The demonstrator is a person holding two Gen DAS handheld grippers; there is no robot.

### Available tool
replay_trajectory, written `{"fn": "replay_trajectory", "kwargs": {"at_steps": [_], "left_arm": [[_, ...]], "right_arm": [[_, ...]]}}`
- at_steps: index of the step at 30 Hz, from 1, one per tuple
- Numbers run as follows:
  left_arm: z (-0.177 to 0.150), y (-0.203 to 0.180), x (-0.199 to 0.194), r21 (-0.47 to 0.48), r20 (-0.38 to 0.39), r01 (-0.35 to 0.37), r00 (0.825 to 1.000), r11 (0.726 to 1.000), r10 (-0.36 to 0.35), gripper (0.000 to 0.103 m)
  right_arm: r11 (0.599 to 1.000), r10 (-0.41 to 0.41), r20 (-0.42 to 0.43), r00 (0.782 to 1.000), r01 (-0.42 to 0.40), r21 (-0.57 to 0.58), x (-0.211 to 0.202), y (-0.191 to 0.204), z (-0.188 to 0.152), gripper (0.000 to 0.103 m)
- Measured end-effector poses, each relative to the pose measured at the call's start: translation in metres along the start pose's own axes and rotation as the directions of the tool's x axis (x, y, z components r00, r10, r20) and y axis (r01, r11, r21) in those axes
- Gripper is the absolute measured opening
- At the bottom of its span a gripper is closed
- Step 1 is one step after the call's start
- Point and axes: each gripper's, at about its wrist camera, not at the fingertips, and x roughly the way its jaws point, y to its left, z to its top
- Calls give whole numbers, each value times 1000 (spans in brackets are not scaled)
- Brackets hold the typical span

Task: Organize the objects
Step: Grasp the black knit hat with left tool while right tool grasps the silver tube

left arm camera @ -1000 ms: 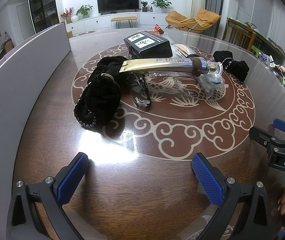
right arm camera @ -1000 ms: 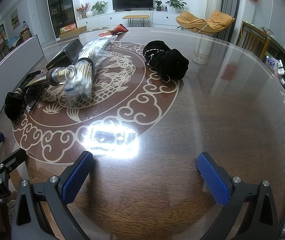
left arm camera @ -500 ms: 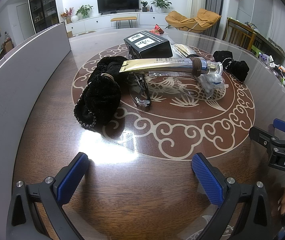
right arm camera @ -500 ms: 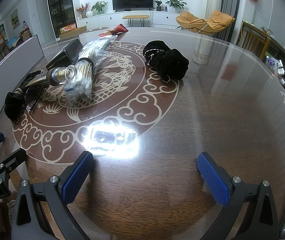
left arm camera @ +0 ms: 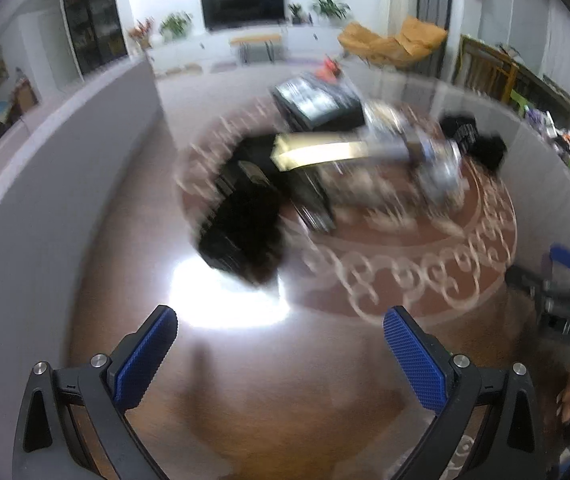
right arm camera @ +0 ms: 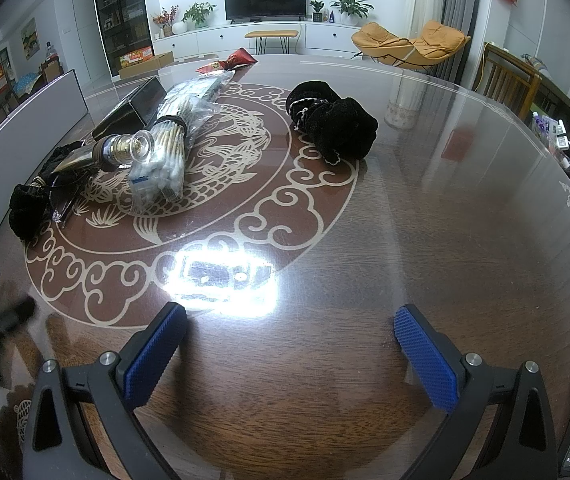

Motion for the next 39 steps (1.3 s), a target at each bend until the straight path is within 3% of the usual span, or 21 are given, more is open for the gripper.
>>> {"fn": "replay_trajectory", "kwargs": {"at_steps": [5,8,9,10,11,12,14,19,21,25,33,39], "left_arm": [[42,21,7,16,15,-31,999,999,31,103],[55,31,37,22,-62,-15,998,1000,16,101],[56,34,48,7,-90,14,996,1000,-13,93],[55,38,53,-8,-105,33,994,999,-34,64],[52,40,59,-24,-127,47,991,999,-50,48],[51,41,54,-15,-74,28,997,999,-29,34],[45,39,51,-13,-86,38,996,999,-39,27],[-4,22,15,7,-77,24,997,1000,-24,28],[-28,17,-4,19,-69,28,997,999,-27,33],[-51,20,-18,24,-85,79,993,997,-77,76],[-46,26,-15,21,-99,91,991,996,-88,76],[-28,0,1,102,-84,125,990,987,-116,77]], "right_arm": [[1000,0,0,1000,0,0,0,0,0,103],[1000,0,0,1000,0,0,0,0,0,103],[1000,0,0,1000,0,0,0,0,0,103],[1000,0,0,1000,0,0,0,0,0,103],[1000,0,0,1000,0,0,0,0,0,103],[1000,0,0,1000,0,0,0,0,0,103],[1000,0,0,1000,0,0,0,0,0,103],[1000,0,0,1000,0,0,0,0,0,103],[1000,0,0,1000,0,0,0,0,0,103],[1000,0,0,1000,0,1,0,0,0,103],[1000,0,0,1000,0,1,0,0,0,103],[1000,-1,0,1000,1,1,0,0,0,103]]}}
